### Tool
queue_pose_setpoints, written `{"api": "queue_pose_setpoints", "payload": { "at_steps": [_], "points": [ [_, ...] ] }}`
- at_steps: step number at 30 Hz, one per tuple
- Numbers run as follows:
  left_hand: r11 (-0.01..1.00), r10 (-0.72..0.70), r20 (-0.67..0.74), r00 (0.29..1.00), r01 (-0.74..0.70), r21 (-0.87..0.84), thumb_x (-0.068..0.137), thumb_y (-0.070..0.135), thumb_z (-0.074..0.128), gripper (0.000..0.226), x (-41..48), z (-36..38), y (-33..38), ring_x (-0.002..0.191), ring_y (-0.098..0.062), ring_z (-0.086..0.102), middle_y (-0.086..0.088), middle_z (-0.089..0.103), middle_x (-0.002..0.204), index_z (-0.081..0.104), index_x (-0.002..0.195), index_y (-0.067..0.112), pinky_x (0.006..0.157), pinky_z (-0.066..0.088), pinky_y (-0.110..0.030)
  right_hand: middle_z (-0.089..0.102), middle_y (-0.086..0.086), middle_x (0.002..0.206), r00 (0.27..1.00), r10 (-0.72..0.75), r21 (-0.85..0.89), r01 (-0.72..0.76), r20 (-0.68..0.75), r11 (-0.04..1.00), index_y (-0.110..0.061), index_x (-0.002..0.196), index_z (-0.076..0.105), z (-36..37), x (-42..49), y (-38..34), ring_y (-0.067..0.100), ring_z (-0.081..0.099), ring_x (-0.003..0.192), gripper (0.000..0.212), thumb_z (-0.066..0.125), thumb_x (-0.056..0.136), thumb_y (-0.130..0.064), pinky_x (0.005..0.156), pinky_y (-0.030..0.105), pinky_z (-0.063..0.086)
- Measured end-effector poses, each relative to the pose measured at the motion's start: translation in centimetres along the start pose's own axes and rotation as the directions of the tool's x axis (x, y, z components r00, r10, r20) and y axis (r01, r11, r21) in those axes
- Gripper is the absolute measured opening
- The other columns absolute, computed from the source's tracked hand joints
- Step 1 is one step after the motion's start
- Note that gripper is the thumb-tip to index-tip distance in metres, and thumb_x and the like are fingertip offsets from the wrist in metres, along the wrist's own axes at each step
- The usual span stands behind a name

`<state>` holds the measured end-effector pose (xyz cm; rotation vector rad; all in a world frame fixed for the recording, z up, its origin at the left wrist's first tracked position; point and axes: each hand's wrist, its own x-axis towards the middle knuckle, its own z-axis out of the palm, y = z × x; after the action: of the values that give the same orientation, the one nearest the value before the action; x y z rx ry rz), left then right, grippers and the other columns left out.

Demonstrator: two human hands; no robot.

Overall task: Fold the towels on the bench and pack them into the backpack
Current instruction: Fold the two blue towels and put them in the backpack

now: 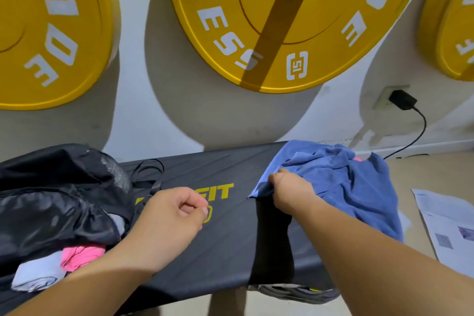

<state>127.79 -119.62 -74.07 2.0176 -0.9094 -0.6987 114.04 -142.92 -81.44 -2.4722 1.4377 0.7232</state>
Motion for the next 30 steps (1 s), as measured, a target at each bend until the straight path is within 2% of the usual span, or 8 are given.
{"api": "queue_pose_setpoints", "payload": {
  "at_steps": [3,6,9,11,14,19,23,30],
  "points": [
    [1.0,0.005,0.026,1.0,-0.005,0.016,0.086,0.004,0.071,0.019,0.3,-0.5,-1.0,0.056,-0.016,0.063,-0.009,0.073,0.068,0.074,0.071,0.016,0.058,0.049,-0.025,0.057,-0.001,0.134,0.994,0.023,-0.034,-0.027,-0.11,0.999,-0.022,0.129,0.059,1.0,0.8,0.6,0.025,0.061,0.117,0.037,0.056,0.093,-0.014,0.078,0.035,0.049],
    [0.999,0.023,0.045,0.999,-0.025,0.032,0.085,0.004,0.071,0.019,0.1,-0.7,-1.6,0.066,-0.025,0.069,-0.002,0.071,0.065,0.074,0.071,0.016,0.057,0.049,-0.02,0.051,-0.001,0.102,0.889,0.087,0.343,0.082,-0.45,0.936,-0.024,0.091,0.059,1.8,0.7,1.0,0.025,0.048,0.097,0.009,0.051,0.093,-0.021,0.073,0.034,0.045],
    [0.997,0.055,0.082,0.995,-0.059,0.042,0.086,0.008,0.07,0.019,-0.2,-1.0,-1.6,0.065,-0.013,0.069,0.006,0.073,0.07,0.074,0.073,0.021,0.061,0.052,-0.018,0.049,-0.002,0.083,0.807,0.18,0.63,0.278,-0.563,0.725,-0.016,0.087,0.055,-0.5,-0.3,-0.9,0.021,0.048,0.081,0.008,0.052,0.094,-0.018,0.068,0.034,0.042],
    [0.996,0.083,0.08,0.993,-0.086,0.035,0.088,0.013,0.07,0.013,-0.6,-1.4,-1.1,0.063,-0.001,0.065,0.005,0.075,0.073,0.073,0.084,0.025,0.061,0.047,-0.01,0.045,-0.003,0.069,0.82,0.231,0.809,0.394,-0.524,0.436,-0.014,0.085,0.048,-3.3,-1.7,-2.9,0.015,0.042,0.062,0.011,0.051,0.095,-0.014,0.058,0.03,0.036],
    [0.99,0.138,-0.002,0.99,-0.138,0.023,0.09,0.022,0.071,0.019,-1.0,-2.3,-0.2,0.083,0.007,0.068,0.016,0.072,0.101,0.067,0.105,0.033,0.073,0.048,-0.008,0.044,0.002,0.072,0.784,0.24,0.82,0.541,-0.573,0.189,-0.008,0.093,0.051,-8.2,-5.1,-5.1,0.012,0.038,0.062,0.01,0.053,0.098,-0.017,0.055,0.025,0.034],
    [0.962,0.249,-0.258,0.934,-0.27,-0.048,0.089,0.027,0.073,0.044,-1.5,-6.3,1.7,0.113,0.011,0.056,0.03,0.053,0.124,0.055,0.125,0.042,0.09,0.052,-0.02,0.053,0.009,0.074,0.683,0.147,0.696,0.716,-0.715,0.058,-0.015,0.095,0.057,-13.9,-12.8,-7.3,0.016,0.05,0.071,0.01,0.059,0.099,-0.023,0.066,0.036,0.044],
    [0.962,0.264,-0.263,0.928,-0.273,0.002,0.083,0.038,0.078,0.061,-2.5,-9.0,1.9,0.119,0.009,0.053,0.028,0.052,0.128,0.052,0.139,0.036,0.097,0.05,-0.024,0.062,0.03,0.097,0.732,-0.049,0.733,0.677,-0.68,-0.064,-0.014,0.093,0.057,-14.5,-18.8,-9.9,0.024,0.062,0.085,0.012,0.06,0.101,-0.023,0.078,0.048,0.054],
    [0.939,0.272,-0.276,0.922,-0.317,-0.132,0.087,0.016,0.073,0.011,-4.7,-10.8,3.0,0.07,-0.007,0.068,0.01,0.073,0.076,0.073,0.08,0.025,0.071,0.057,-0.032,0.062,0.001,0.071,0.846,-0.075,0.834,0.499,-0.528,-0.237,-0.017,0.088,0.054,-15.3,-26.2,-11.7,0.017,0.058,0.064,0.014,0.058,0.102,-0.018,0.066,0.034,0.049]
  ]
}}
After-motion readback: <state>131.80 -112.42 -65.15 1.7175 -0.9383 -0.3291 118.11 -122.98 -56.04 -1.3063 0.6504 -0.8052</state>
